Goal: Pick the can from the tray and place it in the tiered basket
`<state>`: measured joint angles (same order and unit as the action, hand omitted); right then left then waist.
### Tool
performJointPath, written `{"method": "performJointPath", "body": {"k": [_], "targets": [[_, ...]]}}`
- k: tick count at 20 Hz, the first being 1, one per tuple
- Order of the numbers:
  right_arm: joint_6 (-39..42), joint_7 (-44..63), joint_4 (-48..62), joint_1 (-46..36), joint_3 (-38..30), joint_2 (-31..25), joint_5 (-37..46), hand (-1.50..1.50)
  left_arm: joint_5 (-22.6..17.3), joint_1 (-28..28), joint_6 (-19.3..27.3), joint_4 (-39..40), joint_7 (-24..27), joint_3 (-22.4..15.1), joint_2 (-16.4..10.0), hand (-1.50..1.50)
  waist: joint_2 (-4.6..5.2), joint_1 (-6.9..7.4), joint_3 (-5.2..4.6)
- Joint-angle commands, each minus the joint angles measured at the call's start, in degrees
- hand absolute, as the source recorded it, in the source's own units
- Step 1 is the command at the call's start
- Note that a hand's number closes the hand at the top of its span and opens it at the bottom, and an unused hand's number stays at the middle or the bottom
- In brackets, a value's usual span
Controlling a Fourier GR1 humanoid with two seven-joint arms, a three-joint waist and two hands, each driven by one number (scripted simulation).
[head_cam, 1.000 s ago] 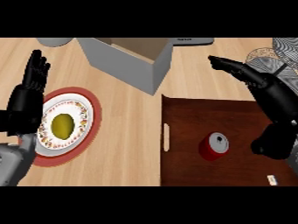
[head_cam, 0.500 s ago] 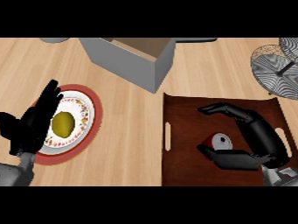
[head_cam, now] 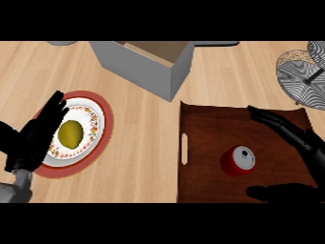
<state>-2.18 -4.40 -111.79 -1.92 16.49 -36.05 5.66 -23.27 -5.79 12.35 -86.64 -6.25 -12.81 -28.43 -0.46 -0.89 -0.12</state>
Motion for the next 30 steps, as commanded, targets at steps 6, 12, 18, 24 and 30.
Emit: {"method": "performJointPath", "body": {"k": [6,12,18,24,30], "targets": [[18.8,14.0,-10.5,-0.3,2.9,-22.5,9.3,-1.50,0.6,1.3,-0.6,-0.3,0.6,0.1,0.2,0.00,0.09,0.41,-0.17],[25.7,33.4,-21.2,-4.6,9.0,-16.5,8.2,-1.50,0.9,-1.1,-0.6,-2.3,-3.5,1.1,0.9,0.00,0.43,1.23,0.03],[26.2,39.7,-17.9,-5.0,13.7,-6.0,17.1,-1.50,1.9,1.5,-4.6,-0.5,-0.7,4.3,1.6,0.00,0.43,1.10,0.10],[23.9,37.4,-10.4,-1.9,18.5,-1.1,29.0,-1.50,3.6,3.4,-6.4,-1.0,-0.4,4.5,3.1,0.00,0.44,0.93,0.12],[20.3,31.1,-1.8,-1.6,18.2,3.7,36.5,-1.50,4.8,-1.2,-7.0,0.5,-3.2,7.2,4.6,0.00,0.46,0.83,0.12]]}}
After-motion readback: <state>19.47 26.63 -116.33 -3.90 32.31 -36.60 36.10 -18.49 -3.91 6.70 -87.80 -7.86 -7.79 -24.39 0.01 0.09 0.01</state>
